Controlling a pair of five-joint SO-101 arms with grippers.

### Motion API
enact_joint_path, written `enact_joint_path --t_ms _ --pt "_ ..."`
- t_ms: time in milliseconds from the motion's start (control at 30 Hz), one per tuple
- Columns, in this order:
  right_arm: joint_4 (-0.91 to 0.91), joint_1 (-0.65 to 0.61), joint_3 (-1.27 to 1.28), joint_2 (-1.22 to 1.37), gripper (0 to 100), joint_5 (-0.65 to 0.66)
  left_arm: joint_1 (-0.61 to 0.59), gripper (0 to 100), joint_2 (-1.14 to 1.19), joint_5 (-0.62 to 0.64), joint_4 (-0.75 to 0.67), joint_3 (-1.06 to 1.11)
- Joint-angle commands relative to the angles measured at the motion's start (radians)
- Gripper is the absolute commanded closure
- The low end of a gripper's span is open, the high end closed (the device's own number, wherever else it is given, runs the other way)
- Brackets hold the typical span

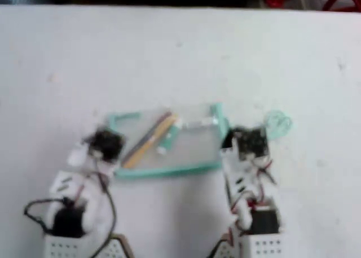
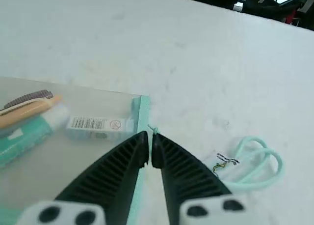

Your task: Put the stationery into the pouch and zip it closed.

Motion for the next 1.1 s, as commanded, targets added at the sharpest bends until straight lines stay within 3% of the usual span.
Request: enact_joint_path --t_ms 0,67,300,400,500,567,1067 --pt "0.031 -0.002 0.02 0.004 97.7 -0.006 0.005 98 0.004 -0.008 -0.026 0.086" --pt "0.111 -0.007 0.02 0.004 97.7 -0.006 0.005 98 0.004 -0.008 -0.018 0.114" --pt "0.556 -0.074 0.02 0.004 98.0 -0.006 0.005 98 0.002 -0.006 0.212 0.095" --pt "0.555 -0.064 0.02 0.005 98.1 -0.006 0.012 98 0.002 0.086 0.342 0.051" --pt "0.558 -0.058 0.02 0.004 98.1 -0.006 0.004 98 0.002 0.307 0.334 0.075" --pt "0.558 -0.062 0.02 0.002 98.1 -0.005 0.012 98 0.002 0.382 0.33 0.086" --pt "0.558 -0.064 0.02 0.002 98.1 -0.005 0.005 98 0.004 0.387 0.316 0.114"
